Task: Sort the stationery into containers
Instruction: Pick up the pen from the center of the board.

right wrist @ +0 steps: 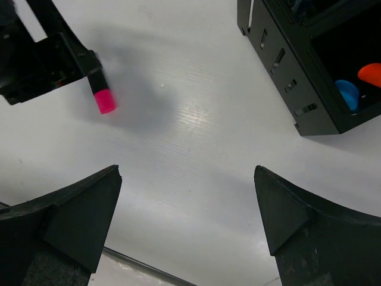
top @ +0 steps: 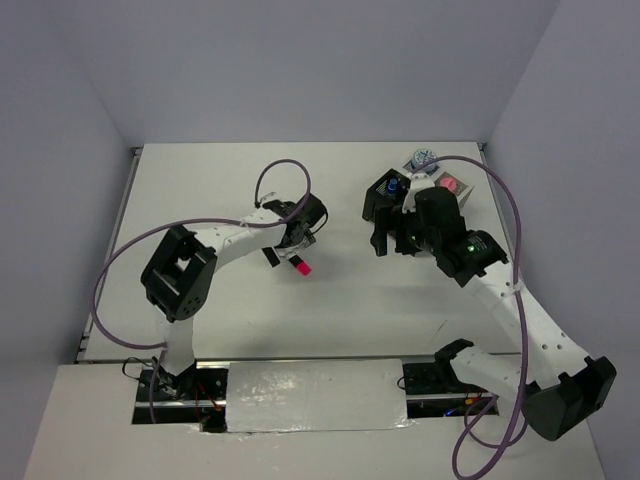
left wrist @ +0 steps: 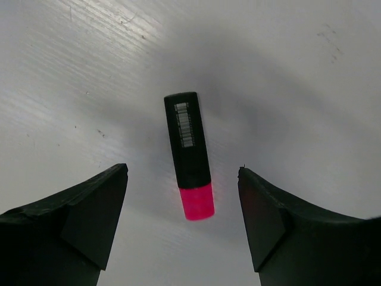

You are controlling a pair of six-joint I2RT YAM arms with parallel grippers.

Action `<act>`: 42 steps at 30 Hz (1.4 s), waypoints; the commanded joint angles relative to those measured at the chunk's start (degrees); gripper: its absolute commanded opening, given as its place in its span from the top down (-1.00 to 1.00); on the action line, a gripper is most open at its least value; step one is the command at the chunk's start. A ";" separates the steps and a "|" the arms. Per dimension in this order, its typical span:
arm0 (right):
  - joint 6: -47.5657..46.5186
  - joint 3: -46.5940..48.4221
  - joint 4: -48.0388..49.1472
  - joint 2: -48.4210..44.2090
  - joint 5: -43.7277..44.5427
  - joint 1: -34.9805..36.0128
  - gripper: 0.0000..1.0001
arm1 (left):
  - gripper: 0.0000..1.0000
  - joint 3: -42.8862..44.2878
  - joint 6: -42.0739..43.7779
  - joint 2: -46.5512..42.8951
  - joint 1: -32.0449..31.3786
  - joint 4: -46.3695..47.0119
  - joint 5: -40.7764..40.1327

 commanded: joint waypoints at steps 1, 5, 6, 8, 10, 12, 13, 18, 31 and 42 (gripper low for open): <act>0.62 -1.11 3.52 -3.85 -0.11 0.59 -0.99 | -0.72 1.62 -3.23 3.39 2.01 -1.56 0.14; 0.53 -2.00 3.69 -5.95 -0.90 0.85 -0.99 | -0.67 2.33 -2.88 7.00 2.54 -1.38 1.46; 0.53 -2.09 3.78 -6.13 -1.16 0.85 -0.99 | -0.67 2.07 -3.05 7.61 2.54 -0.94 1.64; 0.62 -2.44 4.05 -6.92 -1.34 1.03 -0.99 | -0.66 0.58 -2.97 7.97 2.54 0.46 2.34; 0.80 -2.88 4.84 -7.28 -2.30 1.12 -0.99 | -0.48 -0.30 -3.14 8.76 2.54 1.25 2.78; 1.06 -3.31 5.62 -7.54 -3.45 1.20 -0.99 | -0.19 -1.01 -3.14 8.85 2.54 1.69 3.57; 1.15 -3.93 5.98 -7.72 -4.23 1.38 -0.99 | 0.20 -2.23 -3.06 8.67 2.54 2.83 3.92; 4.22 -13.29 17.99 -9.73 -12.13 1.47 -0.99 | 1.00 -8.72 -3.93 4.28 2.46 6.70 6.30; 23.03 -39.53 66.01 -7.81 -10.23 13.23 -0.85 | 1.00 -16.47 -8.15 -18.03 -7.56 12.24 2.79; 26.20 -35.05 70.40 5.46 -10.66 18.60 -0.63 | 1.00 -24.57 -7.01 -27.98 -10.11 23.40 1.91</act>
